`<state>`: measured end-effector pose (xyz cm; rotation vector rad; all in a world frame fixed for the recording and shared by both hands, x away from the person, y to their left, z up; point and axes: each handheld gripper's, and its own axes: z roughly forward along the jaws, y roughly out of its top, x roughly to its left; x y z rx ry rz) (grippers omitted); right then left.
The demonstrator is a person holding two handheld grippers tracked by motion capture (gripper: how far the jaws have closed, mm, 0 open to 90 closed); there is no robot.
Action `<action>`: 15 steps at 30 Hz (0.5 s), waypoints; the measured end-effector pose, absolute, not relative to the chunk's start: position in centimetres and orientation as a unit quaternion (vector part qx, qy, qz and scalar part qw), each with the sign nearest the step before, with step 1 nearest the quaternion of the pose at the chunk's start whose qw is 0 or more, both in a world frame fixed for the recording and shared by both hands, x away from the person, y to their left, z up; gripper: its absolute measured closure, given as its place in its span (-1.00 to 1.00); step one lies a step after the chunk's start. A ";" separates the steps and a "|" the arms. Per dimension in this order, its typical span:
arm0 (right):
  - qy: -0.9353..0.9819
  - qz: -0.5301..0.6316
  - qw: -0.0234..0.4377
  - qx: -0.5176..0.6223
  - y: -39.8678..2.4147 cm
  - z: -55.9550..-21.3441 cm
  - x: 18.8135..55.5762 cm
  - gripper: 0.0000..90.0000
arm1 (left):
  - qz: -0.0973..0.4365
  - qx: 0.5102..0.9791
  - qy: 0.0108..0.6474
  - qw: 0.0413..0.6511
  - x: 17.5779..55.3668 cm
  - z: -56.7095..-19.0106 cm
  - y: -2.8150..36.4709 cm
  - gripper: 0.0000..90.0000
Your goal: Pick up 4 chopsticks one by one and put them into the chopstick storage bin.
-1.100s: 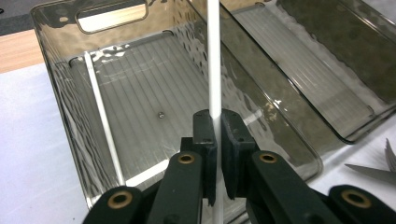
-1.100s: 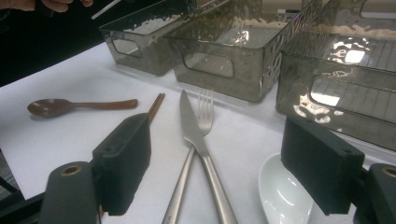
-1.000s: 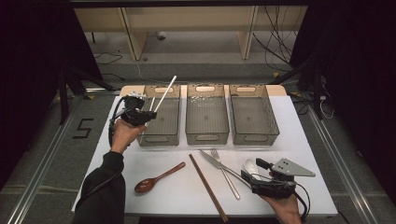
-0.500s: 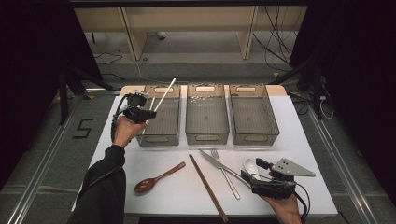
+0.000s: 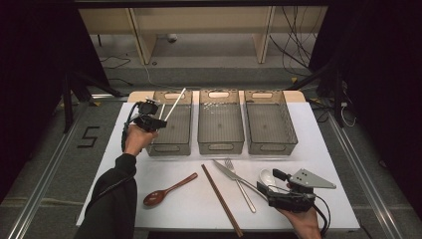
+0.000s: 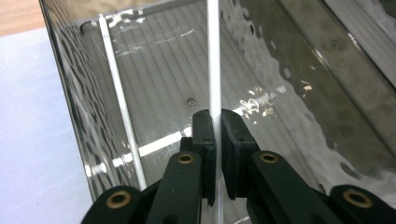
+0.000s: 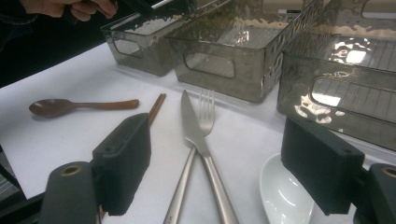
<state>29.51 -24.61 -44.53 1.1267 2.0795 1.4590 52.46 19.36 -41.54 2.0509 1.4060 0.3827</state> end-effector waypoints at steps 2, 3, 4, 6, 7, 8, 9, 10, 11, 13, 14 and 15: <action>0.736 0.516 0.180 0.399 -24.6 -44.5 29.5 -0.44 | 0.146 0.773 0.534 0.309 52.5 -41.6 19.4 0.87; 0.736 0.516 0.180 0.399 -24.6 -44.5 29.5 -0.44 | 0.148 0.771 0.536 0.311 52.4 -41.6 19.4 0.86; 0.736 0.516 0.180 0.399 -24.6 -44.5 29.5 -0.44 | 0.149 0.768 0.537 0.315 52.4 -41.5 19.5 0.80; 0.736 0.516 0.180 0.399 -24.6 -44.5 29.5 -0.44 | 0.145 0.764 0.544 0.314 52.4 -41.3 19.5 0.49; 0.736 0.516 0.180 0.399 -24.6 -44.5 29.5 -0.44 | 0.147 0.762 0.543 0.320 52.3 -41.2 19.5 0.47; 0.736 0.516 0.181 0.399 -24.6 -44.5 29.5 -0.44 | 0.146 0.761 0.542 0.324 52.2 -41.1 19.6 0.46; 0.736 0.517 0.181 0.399 -24.6 -44.5 29.5 -0.44 | 0.145 0.761 0.541 0.328 52.0 -40.9 19.6 0.44; 0.736 0.517 0.181 0.399 -24.6 -44.5 29.5 -0.44 | 0.143 0.759 0.543 0.330 51.8 -40.7 19.6 0.37; 0.736 0.517 0.181 0.399 -24.6 -44.5 29.5 -0.44 | 0.142 0.758 0.543 0.334 51.6 -40.6 19.6 0.27; 0.736 0.517 0.180 0.399 -24.6 -44.5 29.5 -0.44 | 0.134 0.755 0.542 0.344 51.0 -40.2 19.7 0.18; 0.736 0.517 0.180 0.399 -24.6 -44.5 29.5 -0.44 | 0.131 0.754 0.540 0.349 50.7 -40.1 19.7 0.11; 0.736 0.517 0.180 0.399 -24.6 -44.5 29.5 -0.44 | 0.129 0.755 0.537 0.352 50.4 -39.9 19.6 0.05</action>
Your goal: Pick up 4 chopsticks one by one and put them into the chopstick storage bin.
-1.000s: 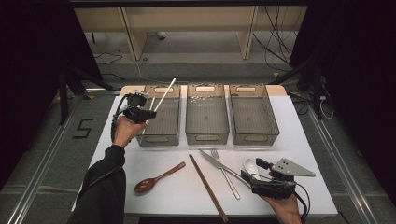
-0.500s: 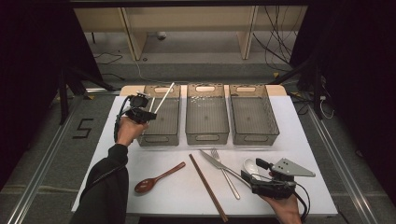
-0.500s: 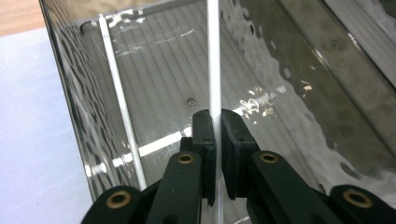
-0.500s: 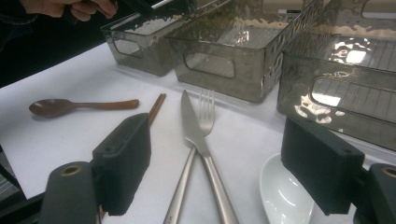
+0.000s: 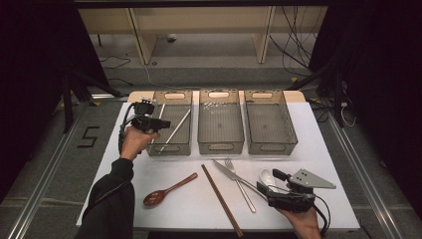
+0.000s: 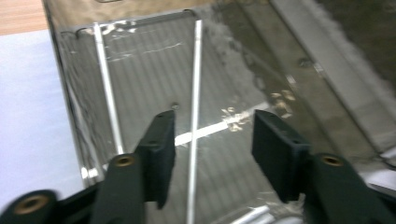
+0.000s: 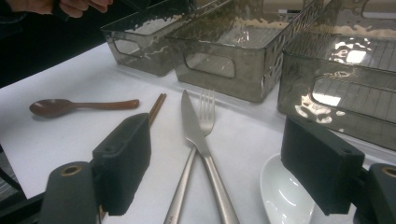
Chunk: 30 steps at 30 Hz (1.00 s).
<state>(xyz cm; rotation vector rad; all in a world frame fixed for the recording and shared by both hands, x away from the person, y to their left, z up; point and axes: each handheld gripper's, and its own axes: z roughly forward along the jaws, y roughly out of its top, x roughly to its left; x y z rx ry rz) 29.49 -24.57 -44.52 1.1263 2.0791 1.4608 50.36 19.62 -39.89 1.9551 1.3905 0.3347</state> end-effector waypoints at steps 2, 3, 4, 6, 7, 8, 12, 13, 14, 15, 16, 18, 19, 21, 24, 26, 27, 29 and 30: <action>0.736 0.517 0.179 0.399 -24.5 -44.5 29.5 -0.44 | 0.128 0.757 0.530 0.360 49.6 -39.6 19.5 -0.06; 0.736 0.517 0.179 0.399 -24.5 -44.5 29.5 -0.44 | 0.126 0.756 0.528 0.365 49.2 -39.5 19.4 -0.11; 0.736 0.517 0.179 0.399 -24.5 -44.5 29.5 -0.44 | 0.125 0.757 0.524 0.369 48.9 -39.3 19.3 -0.17; 0.736 0.516 0.178 0.399 -24.5 -44.5 29.5 -0.45 | 0.120 0.755 0.522 0.378 48.1 -39.2 19.2 -0.24; 0.736 0.516 0.177 0.399 -24.5 -44.5 29.5 -0.45 | 0.119 0.754 0.520 0.383 47.7 -39.1 19.2 -0.27; 0.737 0.516 0.177 0.400 -24.5 -44.5 29.5 -0.45 | 0.120 0.755 0.515 0.387 47.3 -39.1 19.2 -0.29; 0.738 0.515 0.175 0.400 -24.4 -44.4 29.5 -0.45 | 0.119 0.756 0.504 0.401 45.7 -39.1 19.2 -0.40; 0.738 0.514 0.175 0.400 -24.4 -44.4 29.5 -0.45 | 0.119 0.759 0.499 0.402 45.4 -39.2 19.2 -0.41; 0.739 0.513 0.174 0.401 -24.3 -44.4 29.5 -0.45 | 0.120 0.761 0.494 0.403 45.1 -39.2 19.1 -0.42; 0.740 0.511 0.171 0.402 -24.3 -44.4 29.5 -0.45 | 0.122 0.762 0.489 0.406 44.9 -39.2 18.9 -0.43; 0.741 0.510 0.169 0.403 -24.3 -44.4 29.6 -0.45 | 0.126 0.763 0.484 0.410 44.6 -39.2 18.8 -0.44; 0.744 0.506 0.169 0.403 -24.2 -44.3 29.6 -0.45 | 0.128 0.765 0.476 0.415 44.1 -39.1 18.5 -0.47; 0.745 0.503 0.168 0.405 -24.2 -44.3 29.7 -0.46 | 0.127 0.765 0.472 0.420 43.9 -39.1 18.5 -0.48; 0.745 0.501 0.166 0.407 -24.1 -44.3 29.7 -0.46 | 0.120 0.761 0.467 0.434 43.4 -39.1 18.4 -0.50; 0.750 0.493 0.167 0.408 -23.9 -44.0 29.8 -0.46 | 0.121 0.763 0.459 0.438 42.4 -39.5 18.1 -0.52; 0.754 0.487 0.164 0.410 -23.7 -43.9 29.8 -0.46 | 0.120 0.769 0.450 0.438 41.8 -39.8 18.0 -0.54; 0.756 0.483 0.164 0.410 -23.6 -43.9 29.8 -0.46 | 0.120 0.768 0.448 0.441 41.5 -39.9 17.9 -0.54; 0.762 0.475 0.163 0.408 -23.3 -43.8 29.9 -0.46 | 0.115 0.767 0.445 0.447 40.8 -40.3 18.0 -0.55; 0.766 0.472 0.162 0.406 -23.1 -43.8 29.9 -0.46 | 0.114 0.764 0.446 0.451 40.4 -40.5 17.9 -0.55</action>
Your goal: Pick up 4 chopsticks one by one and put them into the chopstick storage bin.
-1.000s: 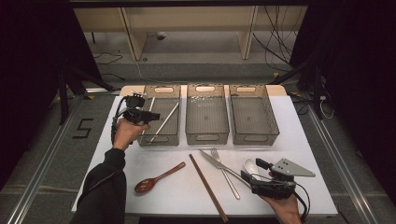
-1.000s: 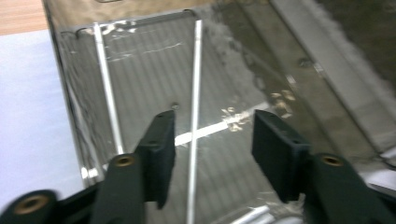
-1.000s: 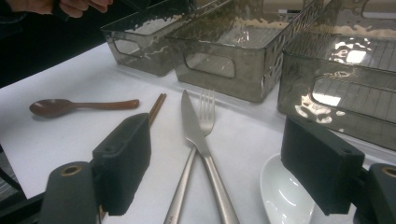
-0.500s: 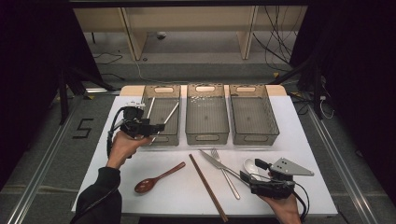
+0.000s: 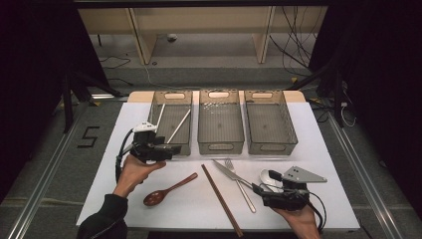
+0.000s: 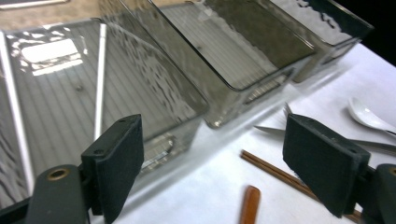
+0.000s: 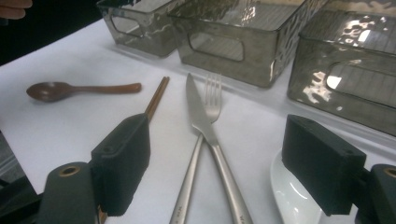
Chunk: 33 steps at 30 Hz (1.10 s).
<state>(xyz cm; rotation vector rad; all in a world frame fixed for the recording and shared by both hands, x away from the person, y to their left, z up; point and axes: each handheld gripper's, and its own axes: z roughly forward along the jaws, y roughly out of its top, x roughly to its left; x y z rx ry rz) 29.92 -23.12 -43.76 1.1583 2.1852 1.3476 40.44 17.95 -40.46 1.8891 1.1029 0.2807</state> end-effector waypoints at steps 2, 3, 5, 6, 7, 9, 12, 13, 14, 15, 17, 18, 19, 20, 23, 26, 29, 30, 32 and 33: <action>0.771 0.466 0.160 0.405 -22.7 -43.7 30.0 -0.46 | 0.114 0.762 0.442 0.458 39.8 -40.8 18.0 -0.56; 0.774 0.462 0.159 0.403 -22.5 -43.6 30.0 -0.46 | 0.115 0.763 0.441 0.459 39.6 -40.9 18.0 -0.57; 0.778 0.457 0.157 0.401 -22.1 -43.5 30.0 -0.46 | 0.107 0.757 0.437 0.473 39.0 -41.2 18.2 -0.57; 0.780 0.455 0.154 0.401 -22.0 -43.4 30.1 -0.46 | 0.105 0.755 0.436 0.479 38.7 -41.4 18.3 -0.57; 0.782 0.454 0.152 0.399 -21.8 -43.4 30.1 -0.46 | 0.107 0.754 0.435 0.480 38.4 -41.6 18.3 -0.57; 0.789 0.446 0.153 0.395 -21.3 -43.3 30.2 -0.47 | 0.108 0.750 0.436 0.486 37.9 -41.9 18.4 -0.58; 0.796 0.437 0.149 0.391 -20.6 -43.1 30.4 -0.47 | 0.110 0.744 0.434 0.495 37.1 -42.6 18.5 -0.58; 0.799 0.433 0.146 0.390 -20.4 -43.1 30.5 -0.47 | 0.112 0.745 0.434 0.494 36.9 -42.8 18.5 -0.58; 0.802 0.431 0.147 0.388 -20.1 -43.0 30.6 -0.47 | 0.112 0.744 0.434 0.496 36.8 -43.0 18.5 -0.58; 0.805 0.426 0.147 0.387 -19.9 -43.0 30.6 -0.47 | 0.114 0.745 0.432 0.496 36.6 -43.1 18.5 -0.59; 0.810 0.420 0.144 0.383 -19.4 -42.9 30.7 -0.47 | 0.117 0.742 0.431 0.500 36.2 -43.2 18.6 -0.59; 0.813 0.417 0.145 0.380 -19.1 -42.9 30.8 -0.47 | 0.118 0.740 0.430 0.502 36.1 -43.2 18.7 -0.59; 0.816 0.413 0.146 0.378 -18.9 -42.8 30.9 -0.47 | 0.121 0.740 0.430 0.503 35.9 -43.2 18.7 -0.59; 0.818 0.410 0.145 0.377 -18.7 -42.8 30.9 -0.46 | 0.123 0.738 0.430 0.505 35.7 -43.3 18.8 -0.59; 0.822 0.404 0.142 0.376 -18.2 -42.9 31.2 -0.46 | 0.133 0.737 0.424 0.509 35.3 -43.2 18.8 -0.59; 0.824 0.400 0.137 0.377 -17.9 -43.0 31.5 -0.46 | 0.132 0.738 0.421 0.510 35.0 -43.3 18.9 -0.59; 0.829 0.392 0.132 0.376 -17.6 -43.1 31.7 -0.46 | 0.135 0.743 0.419 0.504 34.7 -43.5 18.7 -0.59; 0.831 0.389 0.130 0.376 -17.5 -43.1 31.8 -0.46 | 0.138 0.746 0.417 0.501 34.6 -43.6 18.7 -0.59; 0.834 0.384 0.127 0.376 -17.2 -43.2 31.9 -0.46 | 0.142 0.747 0.416 0.500 34.4 -43.7 18.7 -0.59; 0.836 0.380 0.126 0.375 -17.1 -43.2 31.9 -0.46 | 0.142 0.746 0.415 0.502 34.4 -43.6 18.7 -0.59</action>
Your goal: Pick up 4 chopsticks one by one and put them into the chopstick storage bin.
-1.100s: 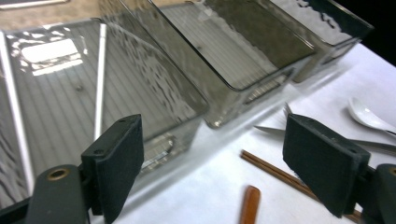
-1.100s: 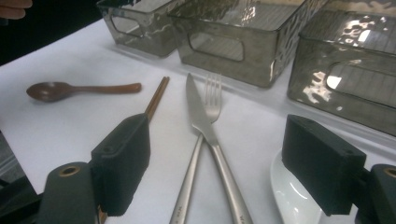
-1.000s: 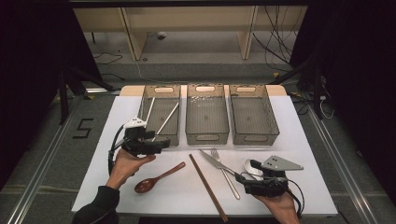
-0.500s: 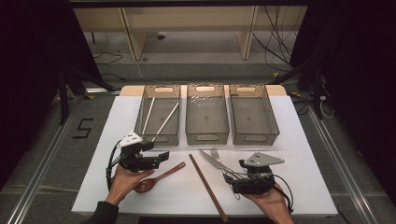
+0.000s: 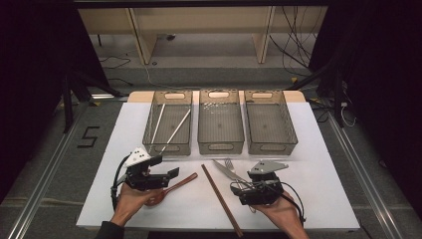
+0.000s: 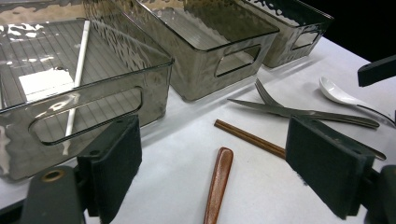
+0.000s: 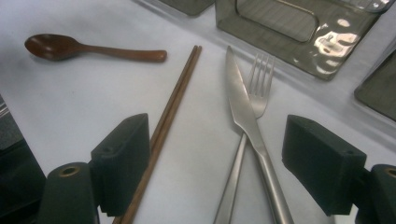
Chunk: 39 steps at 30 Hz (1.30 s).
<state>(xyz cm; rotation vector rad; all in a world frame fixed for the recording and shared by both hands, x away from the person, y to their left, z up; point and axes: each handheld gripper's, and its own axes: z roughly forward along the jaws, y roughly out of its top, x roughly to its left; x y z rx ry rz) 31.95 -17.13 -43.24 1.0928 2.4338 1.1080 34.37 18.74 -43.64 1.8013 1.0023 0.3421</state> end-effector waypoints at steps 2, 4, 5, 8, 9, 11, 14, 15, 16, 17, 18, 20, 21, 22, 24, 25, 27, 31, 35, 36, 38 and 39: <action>0.839 0.375 0.123 0.376 -16.9 -43.2 32.1 -0.45 | 0.146 0.743 0.413 0.506 34.2 -43.6 18.8 -0.59; 0.843 0.368 0.119 0.374 -16.6 -43.2 32.2 -0.44 | 0.147 0.742 0.412 0.509 34.0 -43.6 18.9 -0.59; 0.845 0.363 0.118 0.374 -16.5 -43.1 32.2 -0.44 | 0.147 0.741 0.412 0.509 34.0 -43.7 19.0 -0.59; 0.854 0.349 0.116 0.368 -15.9 -43.2 32.4 -0.40 | 0.147 0.741 0.414 0.508 34.0 -43.8 19.3 -0.60; 0.857 0.344 0.112 0.367 -15.7 -43.2 32.5 -0.39 | 0.148 0.740 0.414 0.509 33.9 -43.9 19.3 -0.60; 0.863 0.333 0.103 0.367 -15.2 -43.4 32.6 -0.35 | 0.148 0.737 0.415 0.512 33.8 -43.9 19.5 -0.60; 0.874 0.315 0.093 0.359 -14.4 -43.6 32.7 -0.29 | 0.152 0.735 0.412 0.516 33.6 -43.9 19.6 -0.60; 0.877 0.310 0.091 0.356 -14.2 -43.7 32.7 -0.26 | 0.153 0.735 0.410 0.518 33.5 -43.9 19.6 -0.60; 0.879 0.306 0.090 0.354 -13.9 -43.8 32.7 -0.24 | 0.153 0.734 0.411 0.519 33.4 -43.9 19.7 -0.60; 0.882 0.301 0.088 0.351 -13.7 -43.9 32.7 -0.21 | 0.153 0.732 0.411 0.521 33.4 -43.9 19.7 -0.60; 0.885 0.294 0.083 0.351 -13.5 -44.0 32.7 -0.18 | 0.154 0.734 0.408 0.520 33.3 -43.9 19.7 -0.60; 0.892 0.280 0.077 0.345 -13.4 -44.2 32.8 -0.13 | 0.156 0.733 0.406 0.523 33.2 -43.9 19.7 -0.60; 0.893 0.276 0.072 0.347 -13.2 -44.3 32.8 -0.12 | 0.156 0.733 0.404 0.525 33.2 -43.9 19.7 -0.60; 0.895 0.272 0.070 0.345 -13.1 -44.5 32.9 -0.11 | 0.156 0.733 0.403 0.525 33.1 -43.9 19.7 -0.60; 0.900 0.262 0.070 0.341 -12.9 -44.7 32.8 -0.08 | 0.156 0.736 0.399 0.524 33.0 -43.9 19.8 -0.60; 0.901 0.260 0.067 0.340 -12.9 -44.7 32.8 -0.05 | 0.156 0.736 0.399 0.524 33.0 -43.9 19.7 -0.60; 0.904 0.256 0.063 0.338 -12.7 -44.9 32.7 -0.02 | 0.158 0.737 0.398 0.523 33.0 -44.0 19.7 -0.60; 0.909 0.244 0.057 0.334 -12.3 -45.4 32.6 0.02 | 0.163 0.738 0.397 0.521 32.9 -44.1 19.6 -0.60; 0.913 0.236 0.051 0.330 -12.1 -46.0 32.5 0.10 | 0.161 0.738 0.397 0.521 32.9 -44.2 19.7 -0.60; 0.914 0.232 0.050 0.329 -12.0 -46.1 32.5 0.11 | 0.161 0.738 0.397 0.521 32.9 -44.2 19.7 -0.60; 0.915 0.228 0.047 0.331 -12.0 -46.3 32.5 0.14 | 0.161 0.738 0.398 0.521 32.9 -44.2 19.6 -0.60; 0.915 0.225 0.046 0.331 -12.0 -46.4 32.5 0.15 | 0.162 0.738 0.397 0.521 32.9 -44.2 19.6 -0.60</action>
